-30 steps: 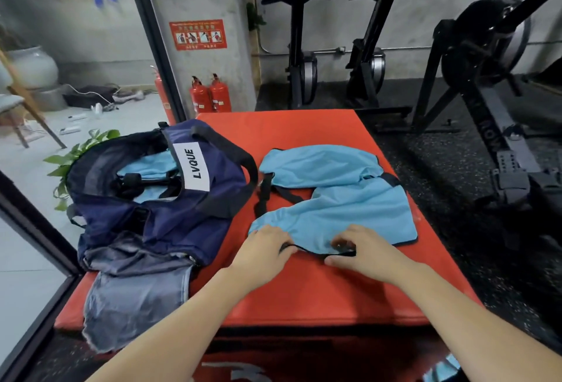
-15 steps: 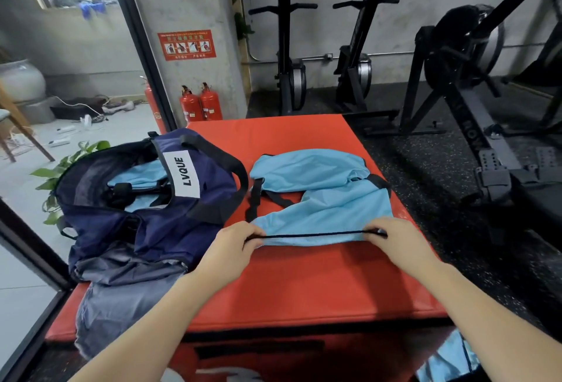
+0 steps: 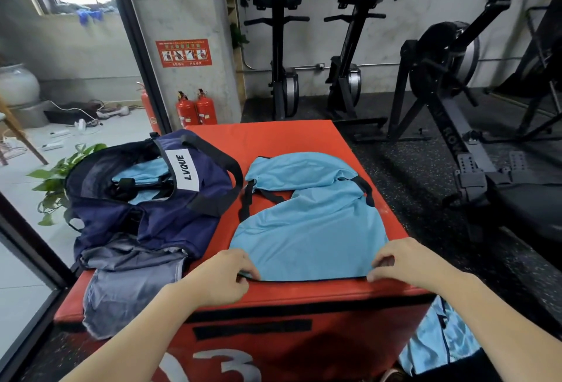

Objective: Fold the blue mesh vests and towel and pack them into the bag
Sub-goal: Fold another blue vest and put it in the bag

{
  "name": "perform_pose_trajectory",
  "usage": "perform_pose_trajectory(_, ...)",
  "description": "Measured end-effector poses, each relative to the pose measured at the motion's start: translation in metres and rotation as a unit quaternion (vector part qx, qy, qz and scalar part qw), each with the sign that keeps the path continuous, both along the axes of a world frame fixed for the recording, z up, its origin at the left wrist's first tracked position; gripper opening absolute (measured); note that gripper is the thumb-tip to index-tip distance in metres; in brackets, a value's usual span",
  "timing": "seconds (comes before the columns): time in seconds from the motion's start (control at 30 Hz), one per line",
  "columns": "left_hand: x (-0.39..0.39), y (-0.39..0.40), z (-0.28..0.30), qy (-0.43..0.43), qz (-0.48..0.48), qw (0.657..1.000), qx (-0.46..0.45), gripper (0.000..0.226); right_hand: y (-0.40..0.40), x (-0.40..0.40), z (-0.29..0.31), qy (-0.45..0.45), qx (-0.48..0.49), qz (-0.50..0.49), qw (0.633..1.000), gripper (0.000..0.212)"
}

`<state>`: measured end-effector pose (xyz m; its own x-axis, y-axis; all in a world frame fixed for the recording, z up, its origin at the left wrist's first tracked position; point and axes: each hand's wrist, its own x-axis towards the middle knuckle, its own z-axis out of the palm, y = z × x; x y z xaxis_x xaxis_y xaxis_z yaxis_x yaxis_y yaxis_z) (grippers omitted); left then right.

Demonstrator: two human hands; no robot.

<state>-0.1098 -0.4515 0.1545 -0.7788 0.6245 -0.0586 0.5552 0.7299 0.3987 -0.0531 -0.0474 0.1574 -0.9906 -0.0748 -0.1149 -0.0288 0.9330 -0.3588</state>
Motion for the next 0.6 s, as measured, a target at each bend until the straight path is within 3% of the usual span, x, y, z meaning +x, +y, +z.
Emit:
perform_pose_trajectory(0.17, -0.012, 0.019, 0.007, 0.013, 0.043, 0.996, 0.076, 0.022, -0.013, -0.018, 0.012, 0.086, -0.11, -0.047, 0.989, 0.043)
perform_pose_trajectory(0.4, -0.087, 0.059, 0.023, 0.08, 0.146, 0.964, 0.207, 0.026, -0.017, -0.092, 0.026, 0.202, -0.172, -0.071, 0.962, 0.039)
perform_pose_trajectory(0.47, -0.127, 0.069, 0.029, 0.099, 0.174, 0.956, 0.216, 0.03, -0.011, -0.121, 0.03, 0.212, -0.173, -0.073, 0.959, 0.041)
perform_pose_trajectory(0.6, -0.213, 0.09, 0.033, 0.115, 0.174, 0.961, 0.181, 0.036, 0.001, -0.185, 0.027, 0.211, -0.157, -0.086, 0.961, 0.026)
